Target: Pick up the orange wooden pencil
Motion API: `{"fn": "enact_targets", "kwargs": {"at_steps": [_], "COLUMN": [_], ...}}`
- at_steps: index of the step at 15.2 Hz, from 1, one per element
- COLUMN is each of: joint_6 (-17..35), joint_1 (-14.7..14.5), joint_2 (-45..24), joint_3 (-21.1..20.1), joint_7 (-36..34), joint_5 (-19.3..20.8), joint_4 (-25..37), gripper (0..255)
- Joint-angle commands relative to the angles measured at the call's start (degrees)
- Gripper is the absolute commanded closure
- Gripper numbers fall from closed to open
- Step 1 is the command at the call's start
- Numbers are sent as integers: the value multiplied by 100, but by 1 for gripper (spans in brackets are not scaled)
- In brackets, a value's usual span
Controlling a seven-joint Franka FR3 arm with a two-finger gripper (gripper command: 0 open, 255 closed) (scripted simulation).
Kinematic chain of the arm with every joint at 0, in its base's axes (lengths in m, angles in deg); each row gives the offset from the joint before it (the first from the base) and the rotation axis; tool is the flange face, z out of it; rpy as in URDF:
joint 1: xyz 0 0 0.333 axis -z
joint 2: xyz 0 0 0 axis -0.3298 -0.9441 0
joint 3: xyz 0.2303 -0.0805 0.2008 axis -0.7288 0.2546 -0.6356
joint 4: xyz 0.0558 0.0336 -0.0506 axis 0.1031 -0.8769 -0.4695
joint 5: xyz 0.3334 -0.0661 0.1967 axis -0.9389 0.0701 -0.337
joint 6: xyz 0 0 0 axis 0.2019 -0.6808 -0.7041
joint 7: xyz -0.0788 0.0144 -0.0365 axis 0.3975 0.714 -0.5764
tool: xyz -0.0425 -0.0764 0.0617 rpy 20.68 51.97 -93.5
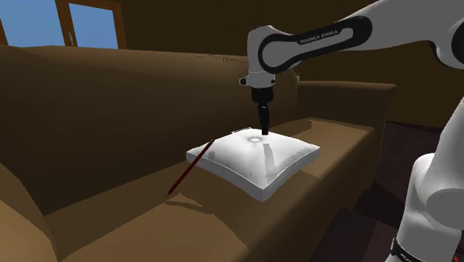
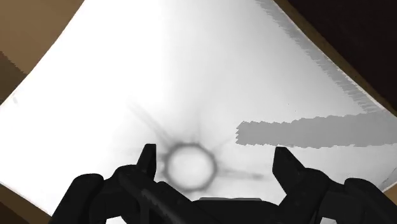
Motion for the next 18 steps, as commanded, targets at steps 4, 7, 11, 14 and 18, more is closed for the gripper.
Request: {"fn": "enact_targets", "kwargs": {"at_steps": [4,7,11,14,18], "joint_6": [-204,-349,-588,-795,-1096], "joint_1": [-233,-392,-645,-875,-1238], "joint_2": [-1145,-1780,-2610,-3223,-4031], "joint_3": [-229,-383,-585,-723,-876], "joint_7": [627,965,1408,1746,2223], "joint_5": [239,418,695,925,1244], "joint_4": [1168,1837,2750,3450,4406], "gripper": [0,0,0,0,0]}}
